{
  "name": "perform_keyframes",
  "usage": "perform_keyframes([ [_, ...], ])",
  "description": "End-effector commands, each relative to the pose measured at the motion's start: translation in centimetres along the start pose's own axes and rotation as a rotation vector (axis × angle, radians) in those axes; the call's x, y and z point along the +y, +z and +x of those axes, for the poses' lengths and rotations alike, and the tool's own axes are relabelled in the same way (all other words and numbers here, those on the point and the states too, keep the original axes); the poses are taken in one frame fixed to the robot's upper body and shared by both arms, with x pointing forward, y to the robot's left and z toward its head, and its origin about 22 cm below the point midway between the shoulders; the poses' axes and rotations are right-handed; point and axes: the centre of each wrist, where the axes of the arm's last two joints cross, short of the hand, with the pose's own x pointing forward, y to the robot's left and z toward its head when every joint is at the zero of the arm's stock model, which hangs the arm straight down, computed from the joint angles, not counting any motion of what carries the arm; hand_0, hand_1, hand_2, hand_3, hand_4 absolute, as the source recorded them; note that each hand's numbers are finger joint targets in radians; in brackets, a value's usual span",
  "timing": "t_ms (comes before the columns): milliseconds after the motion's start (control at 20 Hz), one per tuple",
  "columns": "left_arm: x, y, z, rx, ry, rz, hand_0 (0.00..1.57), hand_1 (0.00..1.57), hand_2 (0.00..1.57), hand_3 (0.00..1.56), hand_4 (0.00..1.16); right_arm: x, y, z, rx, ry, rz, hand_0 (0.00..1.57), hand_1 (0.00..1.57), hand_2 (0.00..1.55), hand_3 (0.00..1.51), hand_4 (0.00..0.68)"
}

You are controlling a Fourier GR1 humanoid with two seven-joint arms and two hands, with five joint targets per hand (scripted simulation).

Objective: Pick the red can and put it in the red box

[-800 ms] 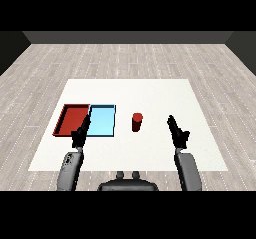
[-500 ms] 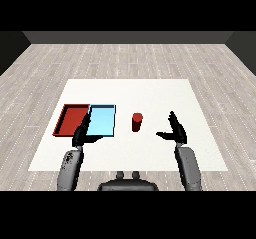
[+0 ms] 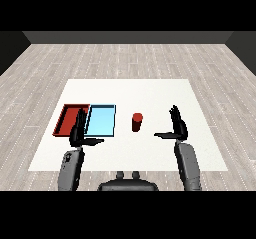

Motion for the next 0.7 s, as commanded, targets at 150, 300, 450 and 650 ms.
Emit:
perform_keyframes([
  [150, -0.6, 1.1, 0.4, -0.047, 0.027, -0.017, 0.0, 0.0, 0.0, 0.0, 0.0, -0.6, 0.8, 0.4, -0.049, -0.031, -0.002, 0.0, 0.0, 0.0, 0.0, 0.0],
  [300, -0.2, -0.3, -0.3, -0.057, 0.025, -0.003, 0.0, 0.0, 0.0, 0.0, 0.0, -0.1, -2.1, -0.6, -0.029, -0.011, 0.018, 0.0, 0.0, 0.0, 0.0, 0.0],
  [450, -0.3, 0.4, -2.0, -0.049, 0.043, -0.001, 0.0, 0.0, 0.0, 0.0, 0.0, -0.3, -0.6, -2.1, -0.003, -0.053, 0.027, 0.0, 0.0, 0.0, 0.0, 0.0],
  [650, 1.7, 0.9, 0.5, -0.042, 0.038, 0.006, 0.0, 0.0, 0.0, 0.0, 0.0, 1.3, -1.3, -0.6, -0.003, -0.095, 0.026, 0.0, 0.0, 0.0, 0.0, 0.0],
])
